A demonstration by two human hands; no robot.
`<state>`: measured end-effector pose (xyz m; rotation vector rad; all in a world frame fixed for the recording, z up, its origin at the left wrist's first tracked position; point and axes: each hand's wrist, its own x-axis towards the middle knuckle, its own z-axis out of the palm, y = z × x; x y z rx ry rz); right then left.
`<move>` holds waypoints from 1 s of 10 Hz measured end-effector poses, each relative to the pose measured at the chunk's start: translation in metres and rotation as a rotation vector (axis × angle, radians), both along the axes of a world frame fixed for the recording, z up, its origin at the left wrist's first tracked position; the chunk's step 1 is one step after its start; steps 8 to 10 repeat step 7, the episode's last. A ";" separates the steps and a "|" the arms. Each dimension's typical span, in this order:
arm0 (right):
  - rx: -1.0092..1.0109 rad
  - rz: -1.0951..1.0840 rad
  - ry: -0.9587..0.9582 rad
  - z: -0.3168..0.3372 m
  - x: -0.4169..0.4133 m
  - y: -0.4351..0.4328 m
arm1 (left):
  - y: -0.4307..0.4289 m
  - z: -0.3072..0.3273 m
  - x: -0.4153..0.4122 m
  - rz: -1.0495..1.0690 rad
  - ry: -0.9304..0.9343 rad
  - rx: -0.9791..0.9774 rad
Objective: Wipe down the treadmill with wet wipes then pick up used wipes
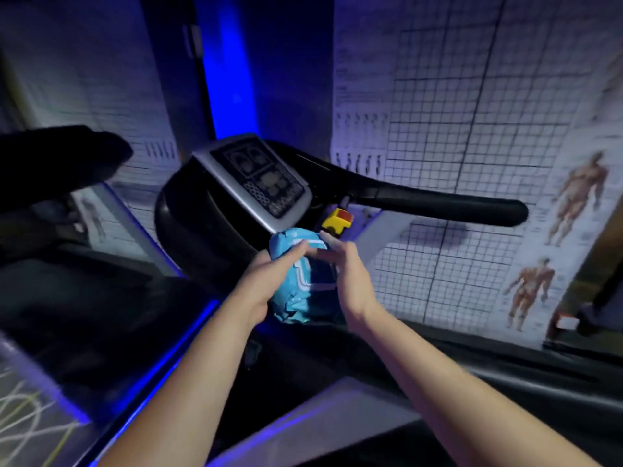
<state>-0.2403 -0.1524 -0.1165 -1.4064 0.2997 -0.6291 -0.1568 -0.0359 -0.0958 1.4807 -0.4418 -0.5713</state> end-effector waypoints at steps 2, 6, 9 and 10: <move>0.275 0.021 0.017 0.010 0.083 -0.025 | 0.012 0.008 0.096 0.112 -0.001 0.102; 0.041 0.062 0.334 0.028 0.195 -0.021 | -0.025 0.009 0.201 0.546 0.064 -0.161; -0.098 0.004 0.334 0.023 0.208 -0.018 | -0.033 0.000 0.208 0.414 0.017 -0.018; -0.098 0.004 0.334 0.023 0.208 -0.018 | -0.033 0.000 0.208 0.414 0.017 -0.018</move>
